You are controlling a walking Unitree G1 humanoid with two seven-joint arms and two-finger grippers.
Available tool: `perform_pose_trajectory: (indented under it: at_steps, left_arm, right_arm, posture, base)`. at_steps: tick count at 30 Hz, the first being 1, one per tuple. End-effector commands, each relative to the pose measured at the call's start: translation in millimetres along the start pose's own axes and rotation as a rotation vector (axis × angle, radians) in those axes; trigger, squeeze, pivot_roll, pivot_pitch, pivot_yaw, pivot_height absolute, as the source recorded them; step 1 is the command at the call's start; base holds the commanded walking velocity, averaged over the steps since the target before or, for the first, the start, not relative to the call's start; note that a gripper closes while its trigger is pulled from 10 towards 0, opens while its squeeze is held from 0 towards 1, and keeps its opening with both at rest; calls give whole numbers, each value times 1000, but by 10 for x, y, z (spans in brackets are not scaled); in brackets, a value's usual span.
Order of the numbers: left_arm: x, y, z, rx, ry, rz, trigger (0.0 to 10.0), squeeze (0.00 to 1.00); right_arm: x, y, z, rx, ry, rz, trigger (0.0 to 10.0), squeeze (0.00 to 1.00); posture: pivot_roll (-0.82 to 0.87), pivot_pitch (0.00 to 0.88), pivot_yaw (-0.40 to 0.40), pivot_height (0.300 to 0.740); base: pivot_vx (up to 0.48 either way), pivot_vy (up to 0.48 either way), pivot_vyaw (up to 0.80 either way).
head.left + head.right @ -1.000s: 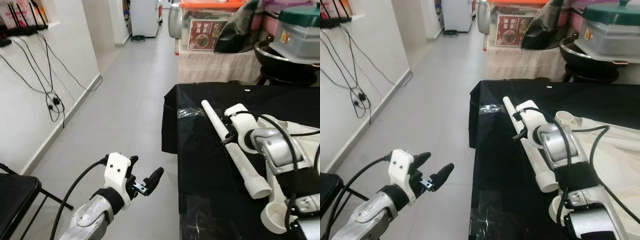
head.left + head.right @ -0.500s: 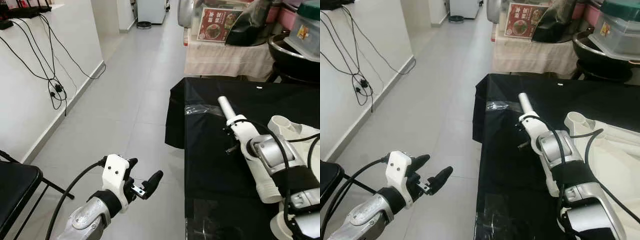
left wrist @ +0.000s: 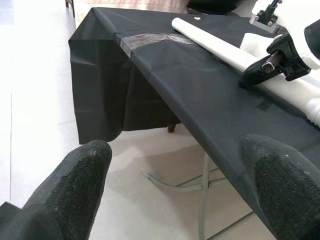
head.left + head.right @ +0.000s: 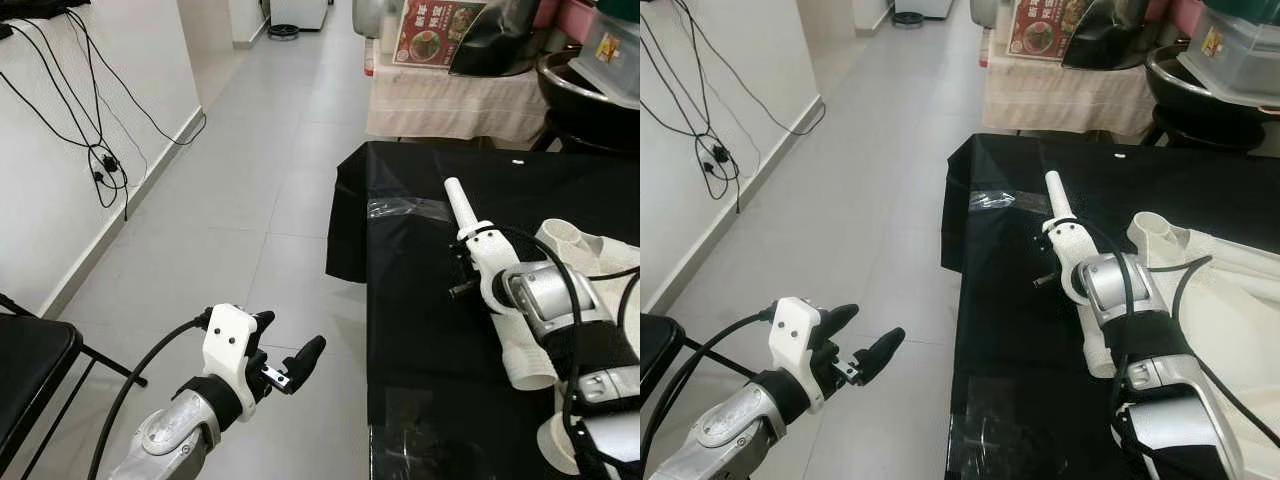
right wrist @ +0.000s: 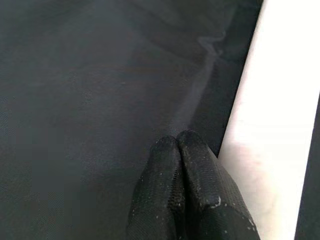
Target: Building children table
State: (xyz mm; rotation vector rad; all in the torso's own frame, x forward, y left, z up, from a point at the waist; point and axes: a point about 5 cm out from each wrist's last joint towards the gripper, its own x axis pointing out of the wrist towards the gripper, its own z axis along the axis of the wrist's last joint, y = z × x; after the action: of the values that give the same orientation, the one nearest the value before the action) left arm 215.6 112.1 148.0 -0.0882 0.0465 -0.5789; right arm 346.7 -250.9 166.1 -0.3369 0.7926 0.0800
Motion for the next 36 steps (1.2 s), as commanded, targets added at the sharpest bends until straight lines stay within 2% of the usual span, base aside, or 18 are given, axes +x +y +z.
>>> perform_pose_trajectory:
  at_steps: [1,3,4,5,13,14,15,16,18,19,23,24,25,26,27,28,30,36]
  left_arm:
    - [-18,-17,-10,-3,13,-12,10000,0]
    - [-18,-16,-8,-3,14,-12,10000,0]
    - [-18,-16,-7,-2,14,-13,10000,0]
    - [-19,-17,-6,-2,14,-13,10000,0]
    - [-16,-18,-6,-2,15,-14,10000,0]
    - [-15,-20,-6,-2,15,-15,10000,0]
    - [-15,-20,-6,-2,15,-15,10000,0]
    - [-13,-22,-7,-2,15,-15,10000,0]
    - [-13,-22,-7,-2,15,-15,10000,0]
    - [-13,-22,-7,-3,15,-14,10000,0]
    - [-13,-22,-7,-4,15,-14,10000,0]
    - [-13,-22,-9,-4,16,-14,10000,0]
    - [-13,-22,-9,-4,16,-14,10000,0]
    - [-13,-23,-10,-5,16,-15,10000,0]
    - [-13,-22,-11,-5,17,-16,10000,0]
    - [-13,-22,-11,-5,17,-16,10000,0]
    - [-9,-26,-19,-7,19,-21,10000,0]
    - [-3,-31,-25,-9,20,-25,10000,0]
  right_arm:
    - [23,-13,-44,45,19,2,10000,0]
    - [37,-12,-79,75,34,10,10000,8]
    - [42,-5,-93,90,39,22,10000,918]
    - [48,18,-108,114,44,44,10000,1000]
    - [68,94,-121,155,56,87,10000,945]
    - [69,112,-121,174,61,104,10000,302]
    - [69,112,-121,174,61,104,10000,302]
    - [72,127,-125,193,68,118,4824,0]
    - [73,127,-128,194,70,118,4824,0]
    - [70,126,-124,193,67,116,0,0]
    - [60,129,-93,207,47,126,0,0]
    - [39,136,-39,210,11,144,980,0]
    - [39,136,-39,210,11,144,980,0]
    - [12,147,33,214,-36,169,4275,0]
    - [-28,164,118,226,-88,207,10000,0]
    - [-28,164,118,226,-88,207,10000,0]
    - [-258,167,475,243,-319,325,10000,0]
    - [-337,133,557,243,-364,331,10000,0]
  posture:
    - [49,134,-66,740]
    - [47,134,-66,740]
    - [49,134,-67,740]
    - [49,134,-67,740]
    - [48,134,-67,740]
    - [49,134,-68,740]
    - [49,134,-68,740]
    - [48,134,-69,740]
    - [48,134,-69,740]
    - [48,134,-69,740]
    - [48,133,-69,740]
    - [47,132,-67,740]
    - [47,132,-67,740]
    - [47,131,-67,740]
    - [47,130,-66,740]
    - [47,130,-66,740]
    - [44,126,-64,740]
    - [43,123,-66,740]
  base:
    - [0,0,0]
    - [0,0,0]
    - [0,0,0]
    - [0,0,0]
    - [0,0,0]
    - [0,0,0]
    - [0,0,0]
    - [0,0,0]
    - [0,0,0]
    - [0,0,0]
    - [0,0,0]
    - [0,0,0]
    - [0,0,0]
    - [0,0,0]
    - [0,0,0]
    - [0,0,0]
    - [0,0,0]
    - [0,0,0]
